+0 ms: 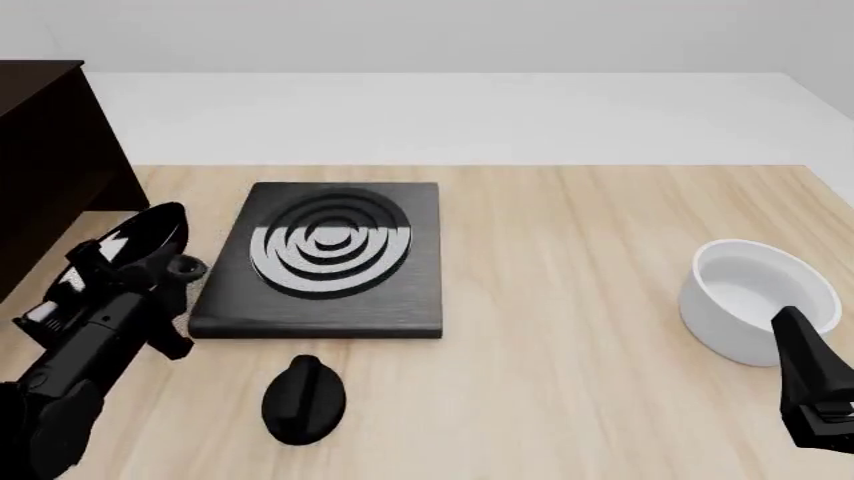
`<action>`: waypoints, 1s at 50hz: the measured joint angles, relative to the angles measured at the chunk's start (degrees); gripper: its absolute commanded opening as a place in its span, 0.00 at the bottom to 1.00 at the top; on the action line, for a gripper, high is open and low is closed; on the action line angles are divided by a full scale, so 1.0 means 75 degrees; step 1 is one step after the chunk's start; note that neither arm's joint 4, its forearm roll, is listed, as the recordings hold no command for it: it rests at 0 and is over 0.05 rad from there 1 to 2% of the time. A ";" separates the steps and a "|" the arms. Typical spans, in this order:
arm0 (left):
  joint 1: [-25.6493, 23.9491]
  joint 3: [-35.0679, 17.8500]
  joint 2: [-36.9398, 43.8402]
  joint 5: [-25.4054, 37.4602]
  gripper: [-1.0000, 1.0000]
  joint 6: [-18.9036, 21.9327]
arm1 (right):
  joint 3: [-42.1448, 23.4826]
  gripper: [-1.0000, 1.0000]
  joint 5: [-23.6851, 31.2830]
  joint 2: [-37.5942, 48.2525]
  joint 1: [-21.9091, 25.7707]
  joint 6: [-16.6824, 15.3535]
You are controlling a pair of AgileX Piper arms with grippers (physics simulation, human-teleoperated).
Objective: Put the frying pan under the cabinet shelf.
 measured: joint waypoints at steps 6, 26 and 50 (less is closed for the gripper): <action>0.0382 -0.0086 0.0147 0.0001 0.00 0.0063 | 0.0000 1.00 0.0001 -0.0001 0.0000 0.0000; 0.1400 -0.0898 0.1697 -0.0077 0.00 0.0703 | 0.0000 1.00 0.0000 -0.0001 0.0000 0.0000; 0.2782 -0.1661 0.3179 -0.0125 0.00 -0.1508 | 0.0000 1.00 -0.0001 0.0002 0.0000 0.0000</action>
